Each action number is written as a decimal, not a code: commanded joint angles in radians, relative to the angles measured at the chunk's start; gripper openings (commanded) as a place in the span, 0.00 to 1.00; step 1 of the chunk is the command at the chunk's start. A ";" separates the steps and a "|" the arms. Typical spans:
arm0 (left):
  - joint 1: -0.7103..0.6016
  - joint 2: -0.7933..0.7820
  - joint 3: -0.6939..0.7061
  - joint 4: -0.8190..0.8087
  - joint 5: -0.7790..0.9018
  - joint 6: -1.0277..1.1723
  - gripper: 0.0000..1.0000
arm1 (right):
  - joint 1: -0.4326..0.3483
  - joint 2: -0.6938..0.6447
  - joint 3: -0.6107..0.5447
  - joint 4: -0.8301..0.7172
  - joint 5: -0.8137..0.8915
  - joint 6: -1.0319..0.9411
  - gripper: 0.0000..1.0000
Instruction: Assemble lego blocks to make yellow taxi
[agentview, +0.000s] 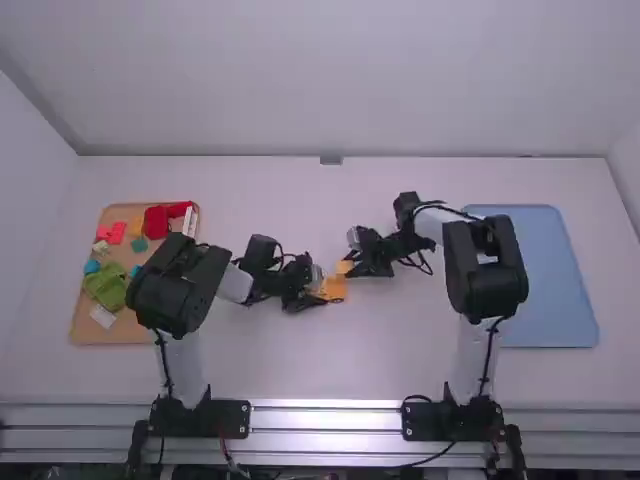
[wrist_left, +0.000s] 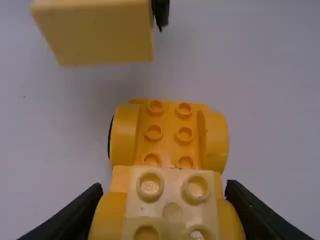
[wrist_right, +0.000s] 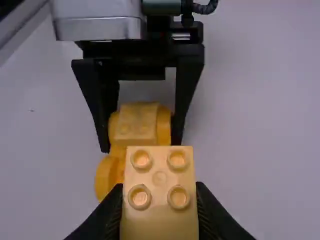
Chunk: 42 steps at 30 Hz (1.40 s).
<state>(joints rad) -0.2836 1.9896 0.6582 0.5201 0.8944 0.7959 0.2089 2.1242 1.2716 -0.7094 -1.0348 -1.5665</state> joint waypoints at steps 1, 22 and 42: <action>-0.010 0.012 -0.018 -0.007 -0.020 0.050 0.50 | 0.033 -0.010 -0.010 -0.005 -0.003 0.074 0.01; -0.005 0.012 -0.010 -0.009 -0.023 0.076 0.49 | 0.132 -0.286 -0.354 0.522 0.257 0.495 0.00; -0.005 0.012 -0.011 -0.035 -0.019 0.076 0.46 | 0.192 -0.288 -0.465 0.665 0.383 0.492 0.00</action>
<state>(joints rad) -0.2871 1.9896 0.6579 0.4885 0.9199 0.8387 0.3794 1.8446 0.8120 -0.0204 -0.7044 -1.0557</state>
